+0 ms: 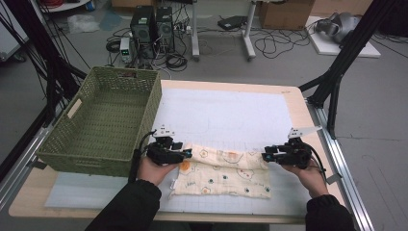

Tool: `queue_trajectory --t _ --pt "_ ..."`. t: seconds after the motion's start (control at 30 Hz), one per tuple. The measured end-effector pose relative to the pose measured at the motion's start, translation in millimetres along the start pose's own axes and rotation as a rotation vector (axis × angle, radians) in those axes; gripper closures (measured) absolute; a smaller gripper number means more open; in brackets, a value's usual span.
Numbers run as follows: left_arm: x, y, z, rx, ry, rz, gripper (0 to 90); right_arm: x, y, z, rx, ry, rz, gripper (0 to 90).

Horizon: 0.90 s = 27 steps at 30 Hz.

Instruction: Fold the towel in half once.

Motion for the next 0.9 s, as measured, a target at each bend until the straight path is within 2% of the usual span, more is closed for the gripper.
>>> queue_trajectory --t 0.1,0.17,0.2,0.3,0.33,0.37,0.47,0.67,0.73,0.77,0.9 --pt "8.4 -5.8 -1.7 -0.034 -0.006 -0.016 50.4 12.6 1.1 -3.0 -0.015 -0.037 0.006 55.9" --pt "15.3 -9.6 0.5 -0.029 -0.052 -0.036 55.9 20.8 1.6 -2.3 -0.020 -0.065 0.001 58.0" --pt "18.2 -11.0 1.9 -0.039 -0.065 -0.032 57.7 24.4 2.3 -1.4 -0.024 -0.079 -0.002 60.0" --pt "23.0 -12.1 4.5 -0.023 -0.083 -0.023 74.2 30.9 1.6 2.0 -0.036 -0.120 -0.023 69.4" --pt "23.3 -11.9 4.8 -0.019 -0.081 -0.021 83.2 31.3 1.1 2.5 -0.039 -0.126 -0.028 75.3" --pt "23.3 -11.6 5.0 -0.022 -0.086 -0.016 85.6 31.2 0.2 2.8 -0.046 -0.126 -0.034 79.5" --pt "20.9 -10.5 4.7 -0.012 -0.087 -0.014 87.5 30.9 -1.3 3.7 -0.043 -0.119 -0.060 85.2" --pt "7.6 -2.3 -1.9 -0.005 -0.013 0.005 87.6 23.0 -7.1 0.5 -0.056 -0.086 -0.063 85.7" --pt "1.8 -0.2 -2.1 0.006 0.000 0.009 87.6 17.9 -10.4 -0.5 -0.064 -0.068 -0.069 85.7" --pt "0.1 0.7 -1.5 -0.003 0.009 0.014 87.6 14.3 -12.9 -0.7 -0.063 -0.060 -0.072 85.7" --pt "-8.2 3.3 5.8 0.003 0.023 0.026 87.5 7.0 -21.0 0.9 -0.085 -0.032 -0.081 85.6"
Point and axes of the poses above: each handheld gripper's, and its own axes: x roughly forward along the jaws, z roughly out of its underside, y roughly to its right, the point moved 4 cm from there along x, roughly forward along the jaws, and after that the axes turned 2 degrees about y, right-handed, at the moved point
